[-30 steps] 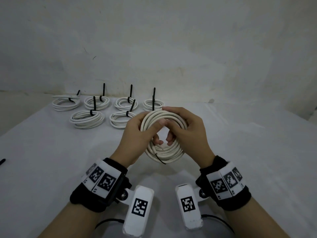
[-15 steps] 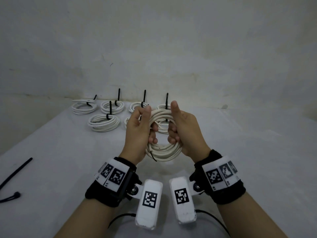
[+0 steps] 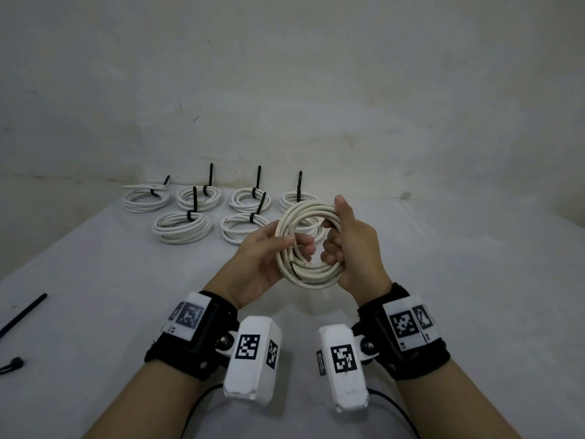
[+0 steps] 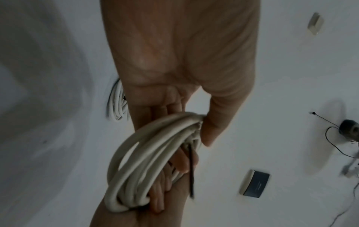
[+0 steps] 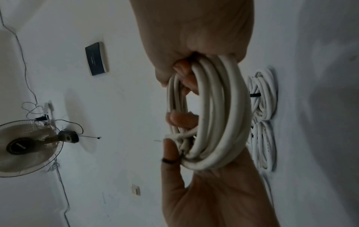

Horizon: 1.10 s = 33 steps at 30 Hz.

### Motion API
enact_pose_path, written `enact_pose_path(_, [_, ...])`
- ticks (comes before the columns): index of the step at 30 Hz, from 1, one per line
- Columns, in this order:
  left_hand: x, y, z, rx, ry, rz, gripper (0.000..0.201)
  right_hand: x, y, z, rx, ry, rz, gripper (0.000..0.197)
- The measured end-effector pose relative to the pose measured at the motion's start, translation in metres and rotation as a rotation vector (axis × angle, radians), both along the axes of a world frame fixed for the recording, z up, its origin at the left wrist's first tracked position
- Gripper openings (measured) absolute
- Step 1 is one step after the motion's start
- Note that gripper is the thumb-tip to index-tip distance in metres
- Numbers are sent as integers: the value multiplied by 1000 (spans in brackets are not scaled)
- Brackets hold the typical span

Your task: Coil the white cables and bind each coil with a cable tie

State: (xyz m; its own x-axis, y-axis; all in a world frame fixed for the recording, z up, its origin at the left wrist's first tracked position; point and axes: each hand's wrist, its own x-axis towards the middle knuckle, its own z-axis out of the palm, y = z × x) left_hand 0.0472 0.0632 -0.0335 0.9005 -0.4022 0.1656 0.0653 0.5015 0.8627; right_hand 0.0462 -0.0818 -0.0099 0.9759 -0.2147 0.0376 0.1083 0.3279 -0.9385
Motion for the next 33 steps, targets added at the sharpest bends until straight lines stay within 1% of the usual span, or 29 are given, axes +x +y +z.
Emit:
enact_pose_path(3, [0,-2,1,15,-22,55,16,-1,0,1,8,-33,38,47])
enact_pose_path(7, [-1,-7,3,23,-30,124,23,-3,0,2,-19,-81,84,54])
enact_pose_path(9, [-2,-7,5,27,-23,134,23,-4,1,3,-35,-105,99,51])
enact_pose_path(11, [-1,-7,6,49,-20,151,18,-5,1,4,-71,-142,110,46])
enact_pose_path(13, [-2,-7,7,78,-31,165,20,-6,1,5,-122,-183,108,43])
enact_pose_path(15, [-2,-7,8,85,-51,173,19,-6,1,6,-149,-212,91,44])
enact_pose_path(17, [-2,-8,9,74,-78,169,12,-6,-1,6,-159,-225,63,45])
enact_pose_path(18, [-3,-9,9,63,-94,164,12,-5,-2,6,-161,-228,51,46])
enact_pose_path(19, [-4,-10,10,52,-105,158,19,-4,-2,6,-162,-229,43,47])
enact_pose_path(21, [-5,-13,9,33,-98,142,42,-4,-3,6,-173,-230,35,52])
enact_pose_path(23, [-5,-15,10,37,-72,124,63,-5,-4,6,-216,-239,41,51])
enact_pose_path(24, [-5,-15,10,55,-55,106,69,-6,-6,7,-243,-247,49,49])
enact_pose_path(25, [-4,-15,11,75,-36,80,70,-6,-7,8,-271,-256,64,47])
enact_pose_path(27, [-5,-15,13,96,12,38,65,-7,-8,10,-321,-262,95,47])
enact_pose_path(29, [-5,-15,14,83,40,40,55,-6,-9,10,-349,-257,109,47])
enact_pose_path(31, [-5,-16,13,58,46,69,48,-5,-9,8,-336,-247,129,47])
enact_pose_path(33, [-5,-17,12,24,36,117,46,-4,-9,5,-282,-216,168,47])
